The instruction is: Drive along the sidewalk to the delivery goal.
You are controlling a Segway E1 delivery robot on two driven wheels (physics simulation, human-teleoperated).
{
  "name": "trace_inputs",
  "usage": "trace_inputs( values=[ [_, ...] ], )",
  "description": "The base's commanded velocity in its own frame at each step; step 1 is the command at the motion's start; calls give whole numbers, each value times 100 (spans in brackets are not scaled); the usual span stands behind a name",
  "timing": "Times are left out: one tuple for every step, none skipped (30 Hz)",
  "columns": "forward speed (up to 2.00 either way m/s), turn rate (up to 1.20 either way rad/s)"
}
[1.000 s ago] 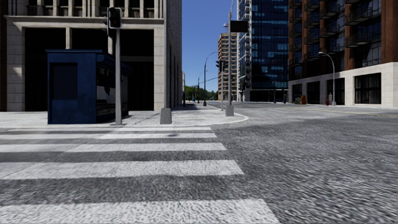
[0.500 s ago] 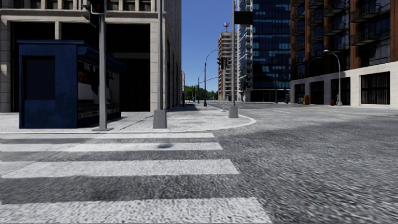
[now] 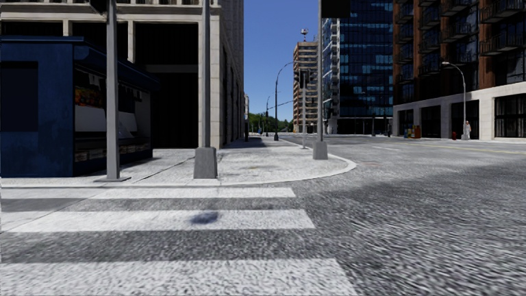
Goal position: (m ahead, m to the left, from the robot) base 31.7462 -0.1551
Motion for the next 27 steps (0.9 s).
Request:
trace_inputs(
  values=[
    [200,0],
    [200,0],
    [200,0],
    [200,0],
    [200,0],
    [200,0],
    [200,0],
    [200,0],
    [200,0],
    [200,0],
    [200,0],
    [200,0],
    [200,0],
    [200,0],
    [200,0],
    [200,0],
    [200,0],
    [200,0],
    [200,0],
    [200,0],
    [200,0],
    [200,0],
    [200,0],
    [200,0],
    [200,0],
    [200,0],
    [200,0]
  ],
)
